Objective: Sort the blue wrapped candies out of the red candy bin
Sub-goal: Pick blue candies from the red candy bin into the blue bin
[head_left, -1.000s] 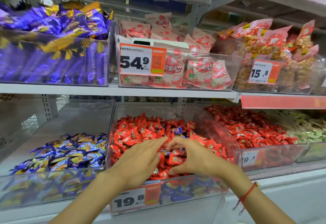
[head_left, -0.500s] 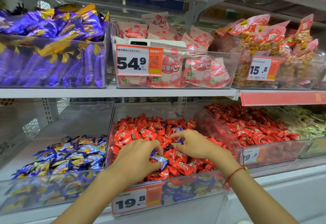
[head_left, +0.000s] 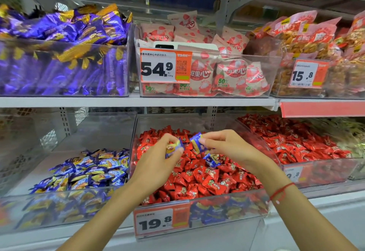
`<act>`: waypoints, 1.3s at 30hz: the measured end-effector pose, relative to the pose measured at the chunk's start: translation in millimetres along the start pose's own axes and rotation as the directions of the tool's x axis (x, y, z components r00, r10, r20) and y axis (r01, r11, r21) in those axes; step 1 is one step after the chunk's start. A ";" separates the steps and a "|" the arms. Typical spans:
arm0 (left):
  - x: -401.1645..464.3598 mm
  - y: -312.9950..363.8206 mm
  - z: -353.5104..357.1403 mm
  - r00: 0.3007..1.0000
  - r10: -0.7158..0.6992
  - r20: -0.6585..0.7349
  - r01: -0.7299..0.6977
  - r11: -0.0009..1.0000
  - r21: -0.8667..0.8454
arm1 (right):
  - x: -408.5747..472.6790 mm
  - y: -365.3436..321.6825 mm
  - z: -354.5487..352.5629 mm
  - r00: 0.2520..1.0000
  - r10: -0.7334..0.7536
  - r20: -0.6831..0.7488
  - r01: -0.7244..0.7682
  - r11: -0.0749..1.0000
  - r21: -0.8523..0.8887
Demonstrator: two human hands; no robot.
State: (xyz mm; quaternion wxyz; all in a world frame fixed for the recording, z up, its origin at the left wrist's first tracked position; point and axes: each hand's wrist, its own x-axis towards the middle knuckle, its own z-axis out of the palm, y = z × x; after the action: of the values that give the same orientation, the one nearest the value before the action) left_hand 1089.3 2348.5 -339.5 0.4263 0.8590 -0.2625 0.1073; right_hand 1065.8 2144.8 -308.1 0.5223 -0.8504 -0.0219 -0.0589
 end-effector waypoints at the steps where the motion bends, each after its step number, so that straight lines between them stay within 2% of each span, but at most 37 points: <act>1: 2.7 2.5 0.8 0.997 -0.076 0.010 0.076 0.985 -0.155 | -1.8 -5.0 2.8 1.000 -0.005 0.003 0.005 0.996 0.094; 3: 8.4 8.4 2.3 0.975 -0.213 0.070 0.224 0.908 -0.355 | -5.3 -15.8 6.8 0.999 -0.012 -0.033 0.019 0.976 0.216; 6: 12.1 14.9 1.5 0.945 -0.289 0.153 0.326 0.855 -0.403 | -8.1 -25.4 14.1 0.997 -0.030 -0.067 0.046 0.968 0.245; 7: 12.1 14.5 2.0 0.954 -0.257 0.157 0.299 0.869 -0.393 | -8.5 -27.0 17.6 0.997 -0.037 -0.067 0.052 0.968 0.247; 11: 3.0 12.6 1.9 0.997 0.003 0.072 0.021 0.940 -0.340 | -8.1 -28.1 17.4 0.997 -0.073 0.019 0.068 0.981 0.180; 12: 2.9 10.1 1.0 0.998 0.024 0.060 -0.003 0.942 -0.335 | -5.5 -24.5 13.4 0.997 -0.073 0.001 0.072 0.989 0.131; 13: 3.2 8.4 0.1 0.998 0.029 0.056 -0.009 0.943 -0.332 | -1.2 -17.5 8.7 0.994 -0.077 -0.078 0.077 0.997 0.002; 14: 3.8 5.9 -0.7 0.998 0.028 0.057 -0.009 0.947 -0.321 | 3.6 -7.4 4.1 0.979 -0.101 -0.179 0.062 0.976 -0.210; 15: 4.2 3.8 -1.3 0.998 0.028 0.061 -0.008 0.953 -0.302 | 7.7 4.2 1.6 0.965 -0.120 -0.232 0.007 0.900 -0.436; 17: 3.6 1.1 -1.2 0.997 0.036 0.063 -0.020 0.971 -0.238 | 11.1 26.9 4.8 0.988 -0.019 -0.155 -0.099 0.691 -0.716; 18: 2.9 0.2 -0.6 0.997 0.045 0.058 -0.032 0.978 -0.205 | 12.7 38.2 7.7 0.994 0.071 -0.079 -0.105 0.611 -0.785; 20: 2.2 0.9 -0.4 0.997 0.061 0.051 -0.052 0.985 -0.167 | 13.2 52.4 12.7 0.986 0.166 -0.005 -0.096 0.544 -0.834; 25: 3.1 -0.3 -1.4 0.995 0.052 0.082 -0.041 0.990 -0.136 | 13.6 51.5 6.6 0.996 -0.047 -0.070 -0.039 0.483 -0.875; 27: 3.4 -2.6 -1.1 0.995 0.044 0.087 -0.033 0.991 -0.129 | 14.2 50.1 5.4 0.991 -0.114 -0.070 0.001 0.532 -0.846; 29: 5.1 -6.1 -0.6 0.996 0.024 0.082 -0.013 0.991 -0.131 | 13.7 44.7 2.5 0.984 -0.138 -0.115 0.014 0.699 -0.715; 31: 7.8 -8.2 -1.3 0.998 -0.021 0.065 0.031 0.987 -0.155 | 13.7 34.9 -2.0 0.973 -0.114 -0.200 0.007 0.883 -0.470; 33: 8.8 -6.3 -1.2 0.998 -0.037 0.051 0.047 0.976 -0.214 | 10.1 19.9 -2.7 0.985 -0.036 -0.168 0.011 0.989 -0.149; 35: 8.6 -1.0 -1.3 1.000 -0.012 0.011 0.014 0.960 -0.281 | 5.6 4.6 2.3 0.998 -0.004 -0.069 0.010 0.996 0.088; 39: 6.6 7.4 -6.0 0.996 0.032 -0.087 -0.063 0.923 -0.380 | -3.9 -21.6 21.0 0.997 -0.080 -0.017 0.082 0.976 0.200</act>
State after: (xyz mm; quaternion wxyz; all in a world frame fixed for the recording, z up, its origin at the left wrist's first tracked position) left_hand 1091.1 2347.1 -328.1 0.5930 0.7477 -0.2822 0.0985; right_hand 1061.4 2173.4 -298.9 0.6025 -0.7917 -0.0601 -0.0814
